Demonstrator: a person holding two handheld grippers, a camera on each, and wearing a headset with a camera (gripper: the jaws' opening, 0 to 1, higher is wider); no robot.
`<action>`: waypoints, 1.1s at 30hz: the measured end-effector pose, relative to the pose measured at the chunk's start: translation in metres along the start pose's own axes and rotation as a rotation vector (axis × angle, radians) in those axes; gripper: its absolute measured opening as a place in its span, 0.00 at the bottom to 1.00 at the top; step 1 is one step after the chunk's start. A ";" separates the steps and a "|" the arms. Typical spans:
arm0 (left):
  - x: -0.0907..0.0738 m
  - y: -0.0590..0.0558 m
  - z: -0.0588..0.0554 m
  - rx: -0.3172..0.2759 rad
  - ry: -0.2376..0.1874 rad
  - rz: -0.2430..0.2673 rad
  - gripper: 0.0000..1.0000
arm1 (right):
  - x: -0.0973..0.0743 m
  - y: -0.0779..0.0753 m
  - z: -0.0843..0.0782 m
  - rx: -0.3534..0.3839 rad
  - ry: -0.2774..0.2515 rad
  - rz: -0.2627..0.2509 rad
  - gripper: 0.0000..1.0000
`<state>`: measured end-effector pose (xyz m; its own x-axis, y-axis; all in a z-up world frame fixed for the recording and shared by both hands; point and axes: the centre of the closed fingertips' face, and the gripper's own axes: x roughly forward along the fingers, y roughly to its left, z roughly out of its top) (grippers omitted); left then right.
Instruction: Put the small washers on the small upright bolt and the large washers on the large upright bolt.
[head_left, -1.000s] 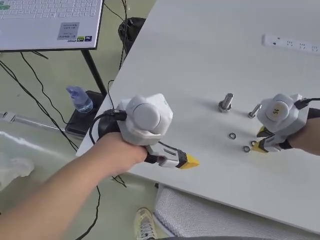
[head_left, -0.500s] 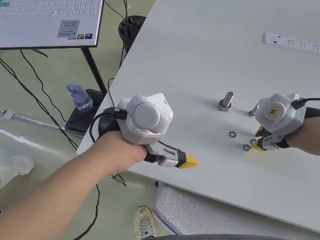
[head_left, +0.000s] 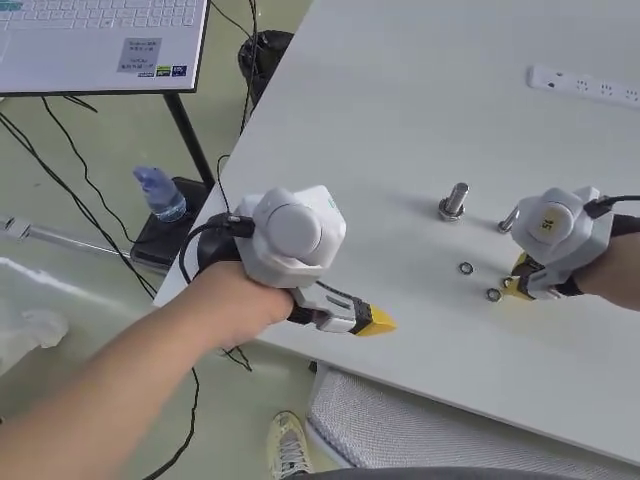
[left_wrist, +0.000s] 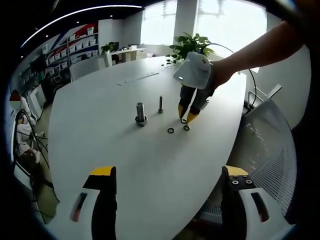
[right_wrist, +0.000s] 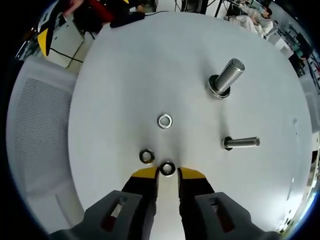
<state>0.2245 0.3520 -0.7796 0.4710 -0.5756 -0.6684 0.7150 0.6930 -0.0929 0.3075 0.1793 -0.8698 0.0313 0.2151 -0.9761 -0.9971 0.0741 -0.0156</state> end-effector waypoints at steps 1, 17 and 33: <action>0.000 0.000 0.000 0.000 0.000 0.001 0.86 | 0.000 0.000 0.000 0.004 -0.003 -0.001 0.16; 0.001 0.000 0.001 -0.008 -0.001 0.004 0.86 | -0.001 0.000 -0.001 0.011 0.031 0.006 0.15; 0.001 0.001 0.002 -0.004 -0.001 0.004 0.85 | 0.000 -0.002 -0.001 0.043 0.040 -0.008 0.12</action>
<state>0.2263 0.3514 -0.7790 0.4745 -0.5728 -0.6684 0.7107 0.6973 -0.0930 0.3096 0.1778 -0.8700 0.0357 0.1757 -0.9838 -0.9930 0.1175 -0.0150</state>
